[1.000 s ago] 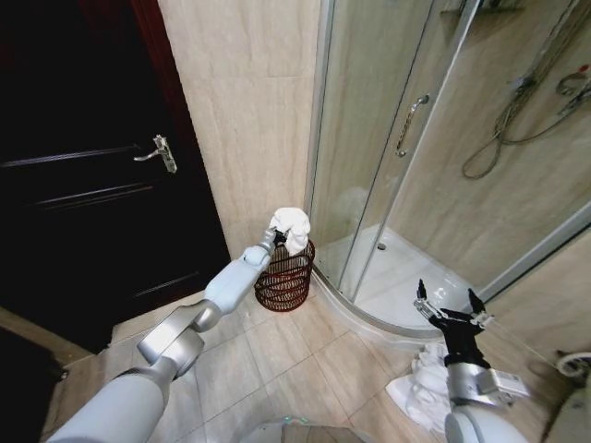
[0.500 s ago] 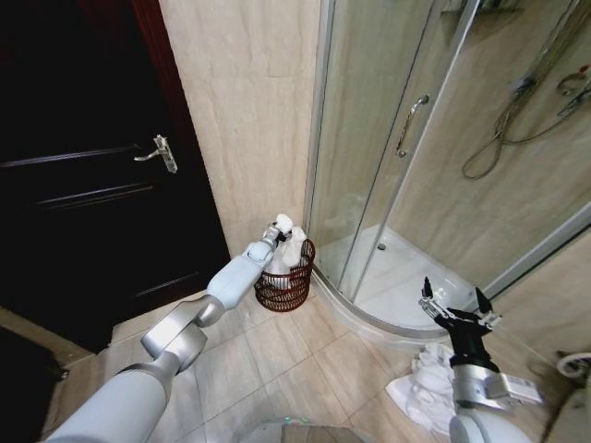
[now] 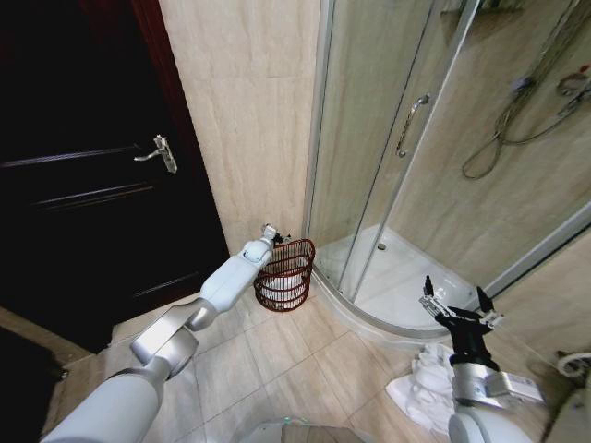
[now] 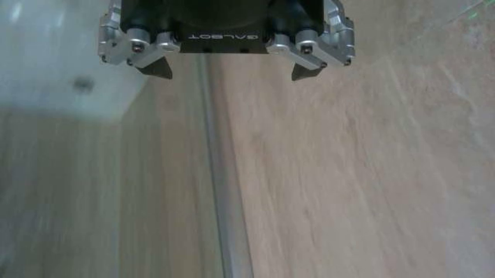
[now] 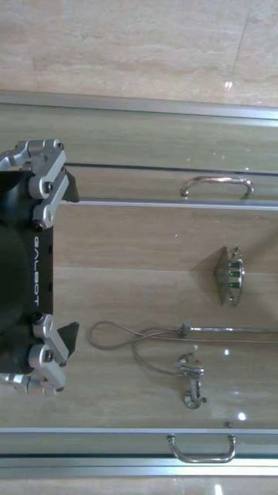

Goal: Discard the used towel into the hamper.

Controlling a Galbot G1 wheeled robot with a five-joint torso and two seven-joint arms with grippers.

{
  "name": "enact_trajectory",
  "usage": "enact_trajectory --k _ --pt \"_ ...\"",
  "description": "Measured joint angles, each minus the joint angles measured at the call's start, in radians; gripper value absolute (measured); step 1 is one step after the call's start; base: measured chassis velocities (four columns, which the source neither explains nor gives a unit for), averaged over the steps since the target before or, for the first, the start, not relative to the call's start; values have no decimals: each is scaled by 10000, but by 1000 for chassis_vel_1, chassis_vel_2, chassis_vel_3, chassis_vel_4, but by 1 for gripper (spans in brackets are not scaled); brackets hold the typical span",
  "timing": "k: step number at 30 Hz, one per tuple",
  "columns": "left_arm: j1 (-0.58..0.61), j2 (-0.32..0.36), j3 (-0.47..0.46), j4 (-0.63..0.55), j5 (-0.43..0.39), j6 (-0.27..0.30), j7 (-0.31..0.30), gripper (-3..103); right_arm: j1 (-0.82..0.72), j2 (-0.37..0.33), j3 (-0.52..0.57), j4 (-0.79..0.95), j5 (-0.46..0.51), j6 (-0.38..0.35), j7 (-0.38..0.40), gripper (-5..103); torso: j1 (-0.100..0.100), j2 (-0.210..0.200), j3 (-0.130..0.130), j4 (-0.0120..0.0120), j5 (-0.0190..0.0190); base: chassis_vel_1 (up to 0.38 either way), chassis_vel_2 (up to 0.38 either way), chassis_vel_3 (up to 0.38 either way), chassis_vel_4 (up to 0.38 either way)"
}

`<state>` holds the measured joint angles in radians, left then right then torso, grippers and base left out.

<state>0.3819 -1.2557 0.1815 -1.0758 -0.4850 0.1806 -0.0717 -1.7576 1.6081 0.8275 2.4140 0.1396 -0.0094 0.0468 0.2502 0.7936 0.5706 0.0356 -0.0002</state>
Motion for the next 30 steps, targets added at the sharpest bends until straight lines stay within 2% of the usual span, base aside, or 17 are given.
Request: enact_trajectory --k 2,3,5,7,9,11,13,14,15,17,18,20,21,24,25,28,30 --pt "809 316 -505 -948 62 -423 -278 100 142 0 -79 -43 -12 -104 5 100 0 0 1 0 -1 0 0 0 0" --pt "809 316 -505 -948 62 -423 -278 100 142 0 -79 -43 -12 -104 5 100 0 0 1 0 -1 0 0 0 0" --pt "1730 733 -1254 -2042 93 -482 -397 100 184 0 -159 2 -29 -276 5 100 0 0 0 0 1 0 0 0 0" --pt "2072 878 -1511 -2399 93 -520 -337 100 186 0 -180 44 -30 -379 2 100 0 0 0 2 1 0 0 0 0" --pt "2898 1193 -2261 -3298 92 -689 -185 100 173 0 -213 151 -28 -647 -16 100 1 0 0 -4 -3 0 0 0 0" --pt "3965 1511 -3005 -4346 90 -852 -126 100 203 -37 -209 167 17 -915 -20 100 0 0 0 5 3 0 0 0 0" --pt "4732 1605 -3635 -5113 101 -974 -128 100 316 -214 -168 70 104 -1091 -6 100 0 0 0 3 -10 0 0 0 0" --pt "4732 1605 -3635 -5113 101 -974 -128 100 316 -214 -168 70 104 -1091 -6 100 0 0 0 3 -10 0 0 0 0" --pt "5329 1603 -4184 -5700 138 -1063 -179 100 416 -371 -129 -48 143 -1167 15 100 -1 1 -1 1 3 0 0 0 0" --pt "6486 1424 -5015 -6824 198 -1140 -216 100 519 -650 -74 -187 151 -1240 17 100 0 0 0 -2 -1 0 0 0 0" --pt "6486 1424 -5015 -6824 198 -1140 -216 100 519 -650 -74 -187 151 -1240 17 100 0 0 0 -2 -1 0 0 0 0" --pt "7749 1143 -5881 -7877 372 -1313 -206 100 534 -835 -82 -244 138 -1251 -47 100 0 0 0 -2 3 0 0 0 0" --pt "7749 1143 -5881 -7877 372 -1313 -206 100 534 -835 -82 -244 138 -1251 -47 100 0 0 0 -2 3 0 0 0 0" --pt "9482 725 -7268 -9074 617 -1815 41 100 425 -890 -149 -254 33 -1175 -219 100 -1 1 -2 0 2 0 0 0 0" --pt "9482 725 -7268 -9074 617 -1815 41 100 425 -890 -149 -254 33 -1175 -219 100 -1 1 -2 0 2 0 0 0 0" --pt "10547 476 -8384 -9616 614 -2292 132 100 238 -752 -242 -142 -218 -911 -293 100 -1 1 -1 0 -1 0 0 0 0" --pt "10656 469 -8489 -9645 596 -2369 150 100 214 -721 -253 -124 -252 -873 -303 100 -1 1 -1 0 1 0 0 0 0"
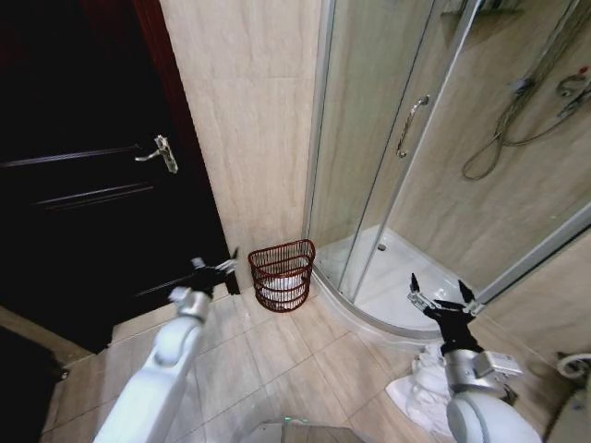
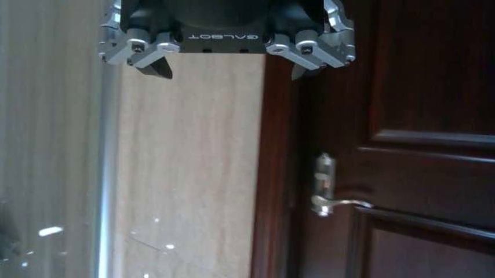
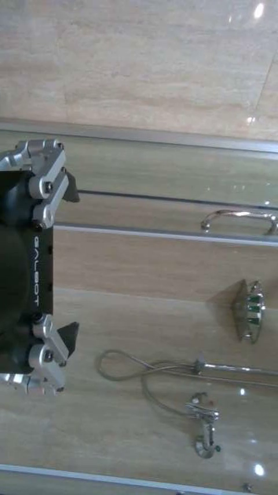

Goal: Discard the used towel into the hamper.

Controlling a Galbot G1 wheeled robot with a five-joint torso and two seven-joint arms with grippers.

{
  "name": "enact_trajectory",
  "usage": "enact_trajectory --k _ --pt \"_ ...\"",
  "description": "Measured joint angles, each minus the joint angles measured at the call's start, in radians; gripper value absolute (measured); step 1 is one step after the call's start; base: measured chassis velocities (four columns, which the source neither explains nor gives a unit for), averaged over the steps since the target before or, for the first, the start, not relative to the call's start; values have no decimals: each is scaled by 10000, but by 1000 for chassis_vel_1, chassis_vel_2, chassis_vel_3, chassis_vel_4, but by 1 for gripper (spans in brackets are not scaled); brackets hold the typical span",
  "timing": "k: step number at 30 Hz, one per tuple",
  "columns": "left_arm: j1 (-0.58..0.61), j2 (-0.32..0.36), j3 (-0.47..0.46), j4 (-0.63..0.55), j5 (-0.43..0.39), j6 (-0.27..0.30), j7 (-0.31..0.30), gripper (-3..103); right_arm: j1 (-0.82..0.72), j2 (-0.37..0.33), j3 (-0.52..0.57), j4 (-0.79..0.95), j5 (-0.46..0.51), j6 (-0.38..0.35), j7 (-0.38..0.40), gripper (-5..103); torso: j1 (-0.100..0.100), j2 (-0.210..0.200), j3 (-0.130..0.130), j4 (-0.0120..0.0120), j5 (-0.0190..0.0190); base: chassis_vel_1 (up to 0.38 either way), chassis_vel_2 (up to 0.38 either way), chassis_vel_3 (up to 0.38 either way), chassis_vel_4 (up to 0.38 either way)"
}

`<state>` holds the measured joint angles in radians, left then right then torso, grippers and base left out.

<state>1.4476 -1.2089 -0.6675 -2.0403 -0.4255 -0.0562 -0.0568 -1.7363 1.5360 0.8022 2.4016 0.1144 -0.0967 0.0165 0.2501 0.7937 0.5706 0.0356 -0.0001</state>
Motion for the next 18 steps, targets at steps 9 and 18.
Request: enact_trajectory --k 9,18 --pt "618 46 -391 13 -120 -553 157 103 -393 628 -114 73 -412 553 -317 100 1 0 1 -3 -1 0 0 0 0" --pt "476 15 -57 189 -33 -627 182 98 -334 534 83 290 -374 261 -529 100 2 -2 2 0 0 0 0 0 0"
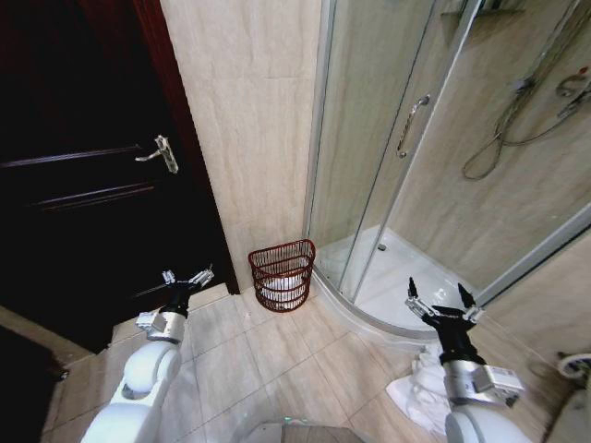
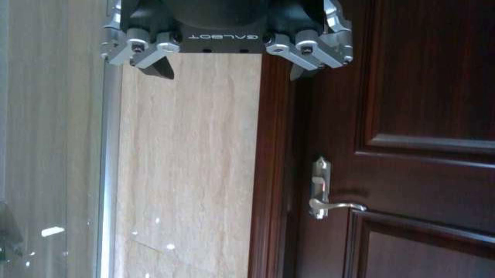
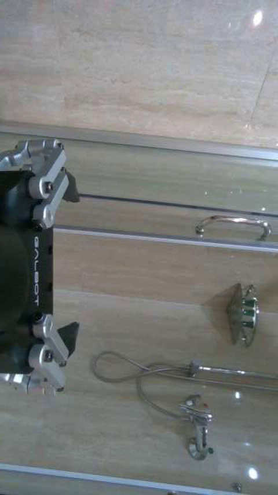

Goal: Discard the used towel into the hamper.

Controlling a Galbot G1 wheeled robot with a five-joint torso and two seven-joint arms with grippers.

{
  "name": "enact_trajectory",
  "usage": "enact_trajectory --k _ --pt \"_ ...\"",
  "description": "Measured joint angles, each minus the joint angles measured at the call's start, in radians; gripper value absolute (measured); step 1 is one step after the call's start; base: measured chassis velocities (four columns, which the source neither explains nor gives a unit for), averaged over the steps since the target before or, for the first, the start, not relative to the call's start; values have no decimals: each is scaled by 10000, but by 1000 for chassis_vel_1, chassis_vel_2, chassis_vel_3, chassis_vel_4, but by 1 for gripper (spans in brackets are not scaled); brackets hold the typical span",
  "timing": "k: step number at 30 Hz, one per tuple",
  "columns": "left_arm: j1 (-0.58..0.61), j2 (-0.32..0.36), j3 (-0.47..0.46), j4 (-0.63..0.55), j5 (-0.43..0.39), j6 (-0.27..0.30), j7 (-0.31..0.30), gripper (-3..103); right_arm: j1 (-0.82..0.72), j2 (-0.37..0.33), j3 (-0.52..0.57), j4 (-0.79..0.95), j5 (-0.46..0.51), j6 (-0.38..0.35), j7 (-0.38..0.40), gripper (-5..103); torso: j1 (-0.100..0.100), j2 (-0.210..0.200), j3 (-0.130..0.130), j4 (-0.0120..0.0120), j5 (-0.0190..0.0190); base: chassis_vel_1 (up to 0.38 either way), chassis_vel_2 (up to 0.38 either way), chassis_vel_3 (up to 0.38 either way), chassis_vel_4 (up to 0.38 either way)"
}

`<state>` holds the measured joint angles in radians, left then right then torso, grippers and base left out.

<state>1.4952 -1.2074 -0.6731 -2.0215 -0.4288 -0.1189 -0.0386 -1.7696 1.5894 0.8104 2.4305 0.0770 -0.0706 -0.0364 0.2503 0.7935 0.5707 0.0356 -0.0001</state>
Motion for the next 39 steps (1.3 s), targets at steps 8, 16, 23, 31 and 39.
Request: enact_trajectory --k 8,16,23,31,39 --pt "-201 2 220 108 160 -16 -1 100 52 -12 20 -78 9 -4 -14 100 1 -1 1 0 1 -50 -52 55 52" --pt "-302 7 278 106 294 25 1 100 60 -107 103 -164 77 2 4 100 1 -1 1 0 3 -154 -147 156 146" --pt "-257 -26 364 107 354 27 4 100 35 -100 105 -189 83 19 5 100 0 0 0 -2 1 -141 -136 113 117" --pt "-311 -16 456 147 361 38 4 100 -49 -47 127 -191 77 181 16 100 1 -1 1 0 0 -104 -114 117 124" --pt "-373 20 544 267 375 30 5 100 -178 87 64 -210 -31 380 5 100 0 -1 0 -2 4 -51 -93 39 99"
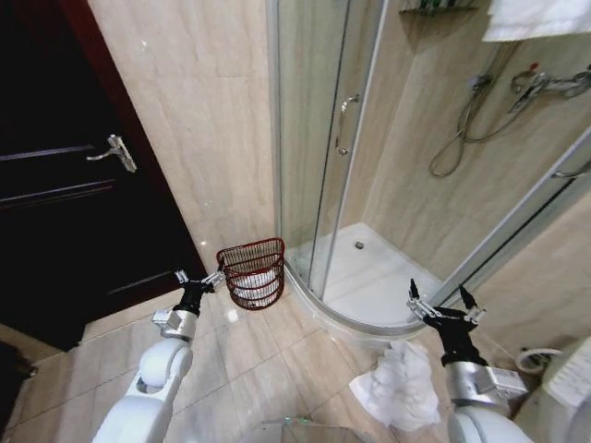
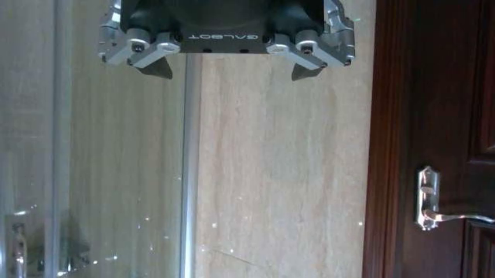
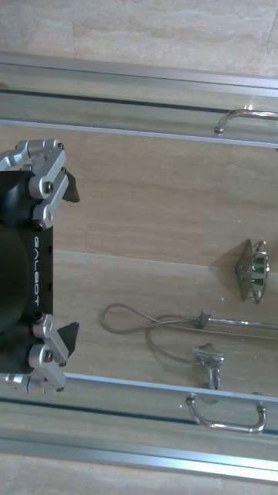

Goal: Discard the used towel into the hamper.

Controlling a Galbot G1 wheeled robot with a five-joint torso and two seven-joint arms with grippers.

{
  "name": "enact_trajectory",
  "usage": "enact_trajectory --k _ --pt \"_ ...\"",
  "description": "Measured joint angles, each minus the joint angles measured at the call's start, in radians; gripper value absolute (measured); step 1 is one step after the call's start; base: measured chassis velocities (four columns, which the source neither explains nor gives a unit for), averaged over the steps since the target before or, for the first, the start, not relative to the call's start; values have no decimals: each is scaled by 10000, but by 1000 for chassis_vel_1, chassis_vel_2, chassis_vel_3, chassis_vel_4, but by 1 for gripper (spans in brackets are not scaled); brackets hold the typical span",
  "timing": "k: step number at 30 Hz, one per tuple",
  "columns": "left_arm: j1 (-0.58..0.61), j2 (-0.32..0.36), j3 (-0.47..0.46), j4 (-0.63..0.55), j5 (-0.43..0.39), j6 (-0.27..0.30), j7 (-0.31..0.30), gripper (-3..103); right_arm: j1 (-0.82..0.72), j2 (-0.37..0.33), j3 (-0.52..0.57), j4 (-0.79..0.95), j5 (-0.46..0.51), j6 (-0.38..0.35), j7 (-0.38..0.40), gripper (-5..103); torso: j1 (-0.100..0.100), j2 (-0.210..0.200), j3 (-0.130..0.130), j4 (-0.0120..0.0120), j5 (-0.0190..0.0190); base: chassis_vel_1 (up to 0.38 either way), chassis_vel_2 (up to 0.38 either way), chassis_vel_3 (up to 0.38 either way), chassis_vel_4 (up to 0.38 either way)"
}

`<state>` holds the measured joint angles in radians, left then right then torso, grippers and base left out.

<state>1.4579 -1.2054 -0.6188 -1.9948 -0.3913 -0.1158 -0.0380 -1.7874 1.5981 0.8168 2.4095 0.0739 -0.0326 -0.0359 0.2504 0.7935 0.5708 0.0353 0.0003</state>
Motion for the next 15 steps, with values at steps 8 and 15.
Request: enact_trajectory --k 8,15 --pt "-9 60 29 -55 -1 -3 0 100 -49 -30 18 7 -20 13 1 100 0 0 0 3 -4 73 -27 -58 35" --pt "77 45 20 1 0 -83 -1 99 -58 -45 -11 13 -23 -12 6 100 -1 0 0 0 -4 67 -79 -82 63"
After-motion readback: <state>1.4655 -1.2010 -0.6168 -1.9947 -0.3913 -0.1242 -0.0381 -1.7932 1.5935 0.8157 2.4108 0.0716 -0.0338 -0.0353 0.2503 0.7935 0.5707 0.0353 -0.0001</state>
